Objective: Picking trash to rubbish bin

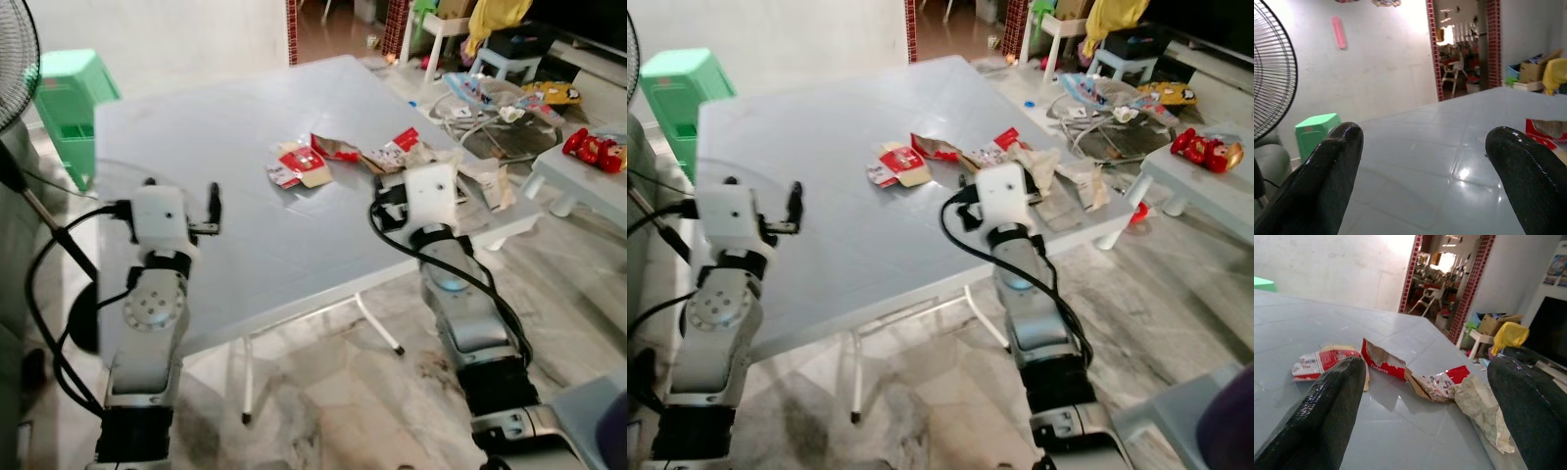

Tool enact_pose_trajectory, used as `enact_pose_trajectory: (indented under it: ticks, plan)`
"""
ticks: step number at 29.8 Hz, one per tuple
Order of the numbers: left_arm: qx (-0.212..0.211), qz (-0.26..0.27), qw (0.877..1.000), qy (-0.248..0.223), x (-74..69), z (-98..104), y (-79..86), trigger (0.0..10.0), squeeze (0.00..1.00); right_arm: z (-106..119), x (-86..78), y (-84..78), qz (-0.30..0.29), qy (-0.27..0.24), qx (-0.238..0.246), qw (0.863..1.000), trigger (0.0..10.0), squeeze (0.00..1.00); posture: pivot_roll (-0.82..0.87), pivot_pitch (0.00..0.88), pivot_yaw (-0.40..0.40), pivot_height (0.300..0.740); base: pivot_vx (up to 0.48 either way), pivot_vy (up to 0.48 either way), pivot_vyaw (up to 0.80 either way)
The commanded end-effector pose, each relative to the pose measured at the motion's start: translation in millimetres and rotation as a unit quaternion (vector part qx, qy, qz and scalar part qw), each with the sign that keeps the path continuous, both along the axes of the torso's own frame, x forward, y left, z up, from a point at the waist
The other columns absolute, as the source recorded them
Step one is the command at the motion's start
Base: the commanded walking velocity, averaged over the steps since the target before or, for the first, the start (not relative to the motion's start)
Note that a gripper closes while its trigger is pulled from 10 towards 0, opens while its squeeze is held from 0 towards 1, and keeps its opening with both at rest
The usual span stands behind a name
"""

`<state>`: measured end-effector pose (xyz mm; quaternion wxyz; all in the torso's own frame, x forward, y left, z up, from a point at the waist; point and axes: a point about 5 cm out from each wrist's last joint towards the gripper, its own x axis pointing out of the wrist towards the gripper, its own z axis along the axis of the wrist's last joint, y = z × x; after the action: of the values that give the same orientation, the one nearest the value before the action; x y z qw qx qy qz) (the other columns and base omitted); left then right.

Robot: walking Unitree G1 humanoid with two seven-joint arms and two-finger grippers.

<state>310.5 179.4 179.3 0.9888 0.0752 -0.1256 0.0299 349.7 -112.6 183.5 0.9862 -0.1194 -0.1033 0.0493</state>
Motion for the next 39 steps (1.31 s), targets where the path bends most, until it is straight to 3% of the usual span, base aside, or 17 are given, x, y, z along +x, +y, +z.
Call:
enact_pose_trajectory:
  ticks: [1,19,29,39]
  plan:
    - [0.002,-0.019,1.0,0.001,0.3,-1.1,-9.0,10.0,0.0,0.1,1.2,-9.1,-0.016,0.0,0.001,1.0,10.0,0.0,0.05,0.051,0.022,0.74,0.0,0.0,0.0]
    - [-0.007,-0.054,0.998,0.005,-2.1,-2.3,-19.3,10.0,0.0,2.1,3.2,-12.5,-0.029,-0.005,-0.009,1.0,10.0,0.0,0.05,0.056,0.02,0.74,0.0,0.0,0.0]
    - [-0.016,-0.05,0.999,0.004,-1.9,-3.2,-18.6,10.0,0.0,2.4,3.5,-12.2,-0.027,-0.005,-0.011,1.0,10.0,0.0,0.05,0.056,0.019,0.74,0.0,-0.378,0.0]
    - [-0.02,-0.051,0.999,0.0,-2.9,-2.2,-18.7,10.0,0.0,1.5,2.8,-11.8,-0.026,-0.003,-0.013,1.0,10.0,0.0,0.04,0.057,0.021,0.74,0.0,0.0,0.0]
